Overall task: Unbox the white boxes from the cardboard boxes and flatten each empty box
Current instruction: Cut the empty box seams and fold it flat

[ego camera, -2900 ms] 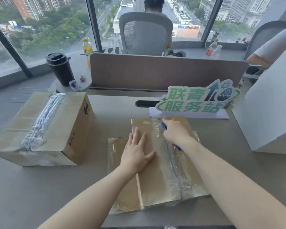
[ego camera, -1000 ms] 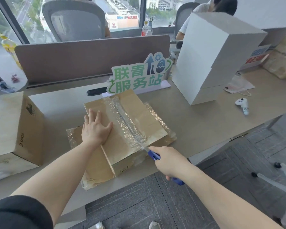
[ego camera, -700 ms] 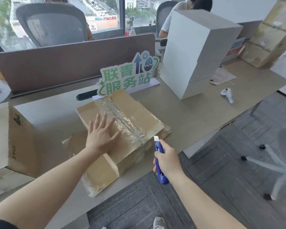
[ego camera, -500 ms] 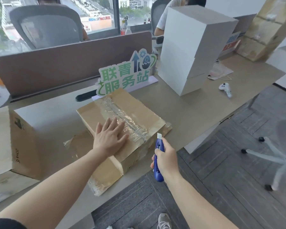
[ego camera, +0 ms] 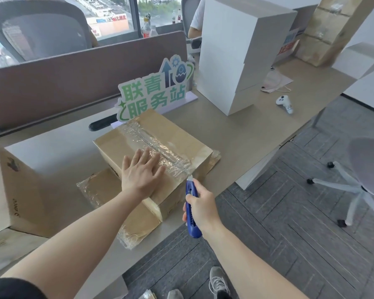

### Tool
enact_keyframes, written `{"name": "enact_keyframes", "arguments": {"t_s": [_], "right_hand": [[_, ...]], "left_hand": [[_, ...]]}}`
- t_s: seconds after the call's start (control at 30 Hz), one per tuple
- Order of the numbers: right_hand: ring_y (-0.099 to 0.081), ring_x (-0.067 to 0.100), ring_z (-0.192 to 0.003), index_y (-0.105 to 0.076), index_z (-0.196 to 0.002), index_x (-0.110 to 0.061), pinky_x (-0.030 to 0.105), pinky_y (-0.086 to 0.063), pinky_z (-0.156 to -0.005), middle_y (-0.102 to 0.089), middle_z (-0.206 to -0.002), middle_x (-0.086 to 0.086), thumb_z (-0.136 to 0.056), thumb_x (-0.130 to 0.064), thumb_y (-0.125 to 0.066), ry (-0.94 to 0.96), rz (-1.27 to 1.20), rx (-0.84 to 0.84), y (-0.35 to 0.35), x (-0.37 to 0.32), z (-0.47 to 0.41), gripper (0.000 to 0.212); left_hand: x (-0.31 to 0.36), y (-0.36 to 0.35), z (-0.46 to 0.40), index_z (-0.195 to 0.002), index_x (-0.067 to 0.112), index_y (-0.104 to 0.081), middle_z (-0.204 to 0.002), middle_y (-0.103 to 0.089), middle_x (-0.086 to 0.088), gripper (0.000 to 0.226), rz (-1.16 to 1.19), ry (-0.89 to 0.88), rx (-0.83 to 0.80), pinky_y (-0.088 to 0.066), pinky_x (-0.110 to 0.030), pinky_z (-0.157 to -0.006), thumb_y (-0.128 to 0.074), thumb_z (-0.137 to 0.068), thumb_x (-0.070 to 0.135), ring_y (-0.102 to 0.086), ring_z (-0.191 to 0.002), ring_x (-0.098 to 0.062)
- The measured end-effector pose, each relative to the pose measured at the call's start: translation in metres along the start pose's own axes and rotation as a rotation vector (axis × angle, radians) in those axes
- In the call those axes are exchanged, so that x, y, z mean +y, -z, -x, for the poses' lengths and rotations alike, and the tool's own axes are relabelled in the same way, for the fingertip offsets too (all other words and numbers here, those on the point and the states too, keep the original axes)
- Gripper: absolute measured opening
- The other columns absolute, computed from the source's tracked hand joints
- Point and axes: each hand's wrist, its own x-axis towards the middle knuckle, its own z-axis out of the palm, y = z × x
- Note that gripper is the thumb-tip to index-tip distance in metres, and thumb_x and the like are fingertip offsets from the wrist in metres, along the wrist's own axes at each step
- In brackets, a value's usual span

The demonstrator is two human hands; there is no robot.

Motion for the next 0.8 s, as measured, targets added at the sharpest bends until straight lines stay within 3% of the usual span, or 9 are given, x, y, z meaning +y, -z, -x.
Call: {"name": "enact_keyframes", "arguments": {"t_s": [0.4,0.63,0.7,0.8], "right_hand": [[-0.049,0.022,-0.05,-0.038,-0.15,-0.03,0.028,-0.047,-0.047,-0.054,-0.07,0.015,-0.1,-0.002,-0.044,-0.015,-0.023,-0.009,-0.005,0.004,0.01,0.058],[-0.049,0.024,-0.047,-0.038,-0.151,-0.029,0.03,-0.046,-0.048,-0.055,-0.063,0.012,-0.098,-0.001,-0.044,-0.035,0.057,-0.118,-0.001,0.006,0.024,0.06],[-0.049,0.025,-0.046,-0.043,-0.146,-0.032,0.029,-0.045,-0.046,-0.056,-0.063,0.014,-0.098,-0.002,-0.044,-0.037,0.089,-0.153,0.01,0.002,0.025,0.057],[-0.048,0.025,-0.045,-0.054,-0.122,-0.044,0.029,-0.043,-0.044,-0.054,-0.064,0.016,-0.097,0.001,-0.043,0.006,0.138,-0.164,0.028,-0.006,0.029,0.052]], "left_hand": [[0.003,0.0,-0.001,-0.15,0.047,-0.027,-0.163,-0.016,0.005,0.056,0.04,0.012,0.015,0.002,-0.049,-0.121,-0.014,-0.097,0.061,-0.004,-0.152,-0.017],[0.001,0.003,0.001,-0.15,0.047,-0.025,-0.164,-0.012,0.008,0.053,0.037,-0.018,-0.001,0.002,-0.048,-0.121,-0.014,-0.099,0.058,-0.003,-0.152,-0.016],[-0.001,0.003,0.002,-0.15,0.047,-0.023,-0.164,-0.009,0.009,0.053,0.031,-0.035,-0.014,0.002,-0.047,-0.121,-0.013,-0.099,0.057,-0.001,-0.152,-0.015],[-0.002,0.005,0.004,-0.151,0.046,-0.024,-0.164,-0.009,0.011,0.059,0.054,-0.047,-0.016,0.004,-0.045,-0.121,-0.007,-0.096,0.059,0.0,-0.152,-0.014]]}}
